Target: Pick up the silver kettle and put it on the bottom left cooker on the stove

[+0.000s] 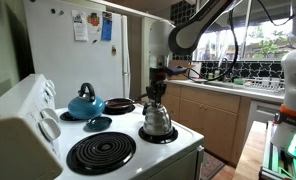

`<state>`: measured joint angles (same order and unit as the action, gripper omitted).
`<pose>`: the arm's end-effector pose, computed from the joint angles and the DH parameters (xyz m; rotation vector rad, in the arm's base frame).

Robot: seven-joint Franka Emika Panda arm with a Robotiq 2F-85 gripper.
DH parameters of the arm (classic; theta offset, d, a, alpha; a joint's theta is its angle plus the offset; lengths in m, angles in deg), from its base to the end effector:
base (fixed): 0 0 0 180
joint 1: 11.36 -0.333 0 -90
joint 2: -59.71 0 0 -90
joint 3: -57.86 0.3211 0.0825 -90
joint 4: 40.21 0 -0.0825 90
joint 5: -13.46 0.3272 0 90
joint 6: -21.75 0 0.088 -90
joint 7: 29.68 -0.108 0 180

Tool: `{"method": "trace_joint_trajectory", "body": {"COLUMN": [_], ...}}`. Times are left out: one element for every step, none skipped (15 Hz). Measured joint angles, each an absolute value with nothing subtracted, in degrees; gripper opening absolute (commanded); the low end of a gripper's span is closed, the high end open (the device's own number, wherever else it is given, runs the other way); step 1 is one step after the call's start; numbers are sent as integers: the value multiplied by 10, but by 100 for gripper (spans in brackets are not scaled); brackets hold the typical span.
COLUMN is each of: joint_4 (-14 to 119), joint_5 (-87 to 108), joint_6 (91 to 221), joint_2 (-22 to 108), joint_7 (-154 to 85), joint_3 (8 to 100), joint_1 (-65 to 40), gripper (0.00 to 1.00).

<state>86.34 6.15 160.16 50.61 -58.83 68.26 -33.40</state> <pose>0.4344 0.2730 0.3584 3.1072 0.2299 0.1163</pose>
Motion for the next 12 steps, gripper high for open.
{"method": "trace_joint_trajectory", "body": {"joint_4": [865,866,866,867,867,867,868,868,869,871,872,873], "joint_5": [62,63,63,63,63,64,65,66,66,67,67,67], "joint_6": [1602,1602,1602,1602,1603,1604,1605,1605,1606,1606,1606,1606], "joint_2": [506,506,506,506,506,506,506,506,506,506,506,507], "joint_7": [-588,-588,-588,-588,-588,-588,-588,-588,-588,-588,-588,-588], "joint_3": [684,685,686,687,687,688,688,689,690,691,692,693], "joint_1": [-333,-332,-331,-331,-330,-329,-329,-329,-328,-328,-328,-328], "gripper": [14,14,14,14,14,14,14,14,14,14,14,14]}}
